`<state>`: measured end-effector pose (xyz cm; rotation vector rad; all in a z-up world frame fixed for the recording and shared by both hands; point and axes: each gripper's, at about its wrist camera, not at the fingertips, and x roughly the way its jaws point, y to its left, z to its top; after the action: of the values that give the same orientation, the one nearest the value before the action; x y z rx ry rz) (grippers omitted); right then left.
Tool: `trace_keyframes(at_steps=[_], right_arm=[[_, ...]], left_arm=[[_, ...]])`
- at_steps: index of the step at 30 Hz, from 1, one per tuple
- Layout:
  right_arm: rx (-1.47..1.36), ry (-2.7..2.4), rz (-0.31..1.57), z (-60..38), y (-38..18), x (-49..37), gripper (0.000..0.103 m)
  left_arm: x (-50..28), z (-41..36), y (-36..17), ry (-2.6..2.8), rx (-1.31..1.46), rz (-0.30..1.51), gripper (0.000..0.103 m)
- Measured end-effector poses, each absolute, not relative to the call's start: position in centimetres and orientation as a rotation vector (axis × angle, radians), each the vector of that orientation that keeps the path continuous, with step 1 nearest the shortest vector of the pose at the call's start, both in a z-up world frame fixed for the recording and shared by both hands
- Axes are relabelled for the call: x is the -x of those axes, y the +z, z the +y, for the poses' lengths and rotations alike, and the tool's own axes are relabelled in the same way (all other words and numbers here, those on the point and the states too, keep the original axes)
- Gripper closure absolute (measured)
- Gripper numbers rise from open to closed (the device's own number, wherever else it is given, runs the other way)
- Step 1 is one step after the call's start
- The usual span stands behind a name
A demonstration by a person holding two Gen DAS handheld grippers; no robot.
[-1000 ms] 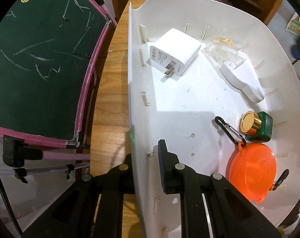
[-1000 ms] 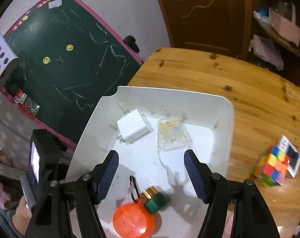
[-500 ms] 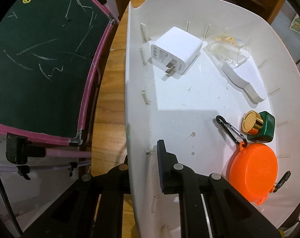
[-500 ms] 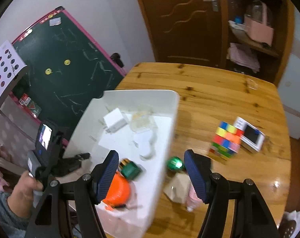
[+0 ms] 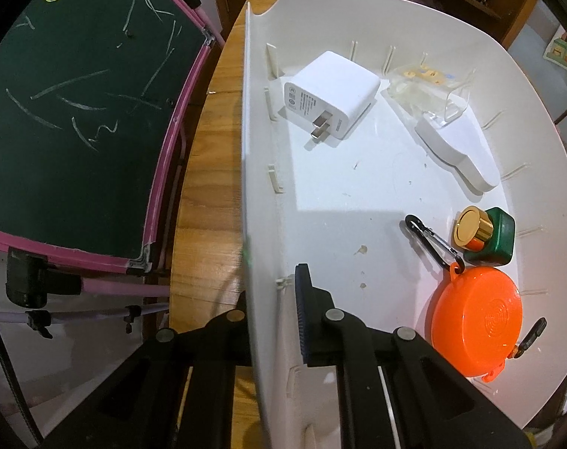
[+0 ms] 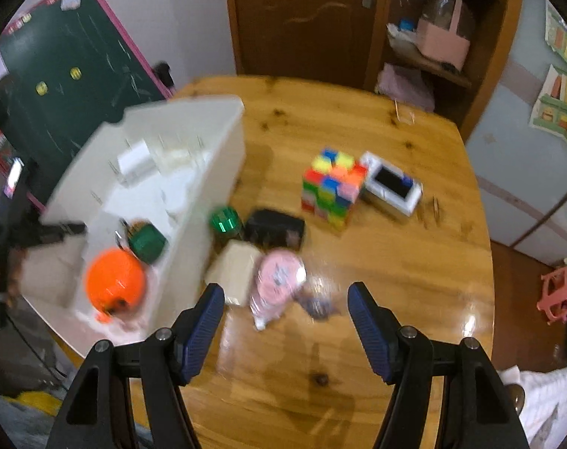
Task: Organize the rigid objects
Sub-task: 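Withdraw the right tool from the tray toward the pink correction tape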
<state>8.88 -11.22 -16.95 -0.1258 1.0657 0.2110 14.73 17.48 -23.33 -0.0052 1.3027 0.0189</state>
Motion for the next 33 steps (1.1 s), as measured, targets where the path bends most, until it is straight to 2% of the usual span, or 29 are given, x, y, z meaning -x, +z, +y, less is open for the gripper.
trace_keyframes(at_steps=[12,33], right_arm=[[0.060,0.202,1.197,-11.2,-24.9,-8.6,0.034],[0.039,0.033,1.129,-12.4,-25.5,-12.0,0.033]], left_arm=[[-15.1,17.8,-23.7,0.014,0.035,1.320,0.092],[-15.2,18.2,-23.8,0.010,0.061,1.327,0.092]])
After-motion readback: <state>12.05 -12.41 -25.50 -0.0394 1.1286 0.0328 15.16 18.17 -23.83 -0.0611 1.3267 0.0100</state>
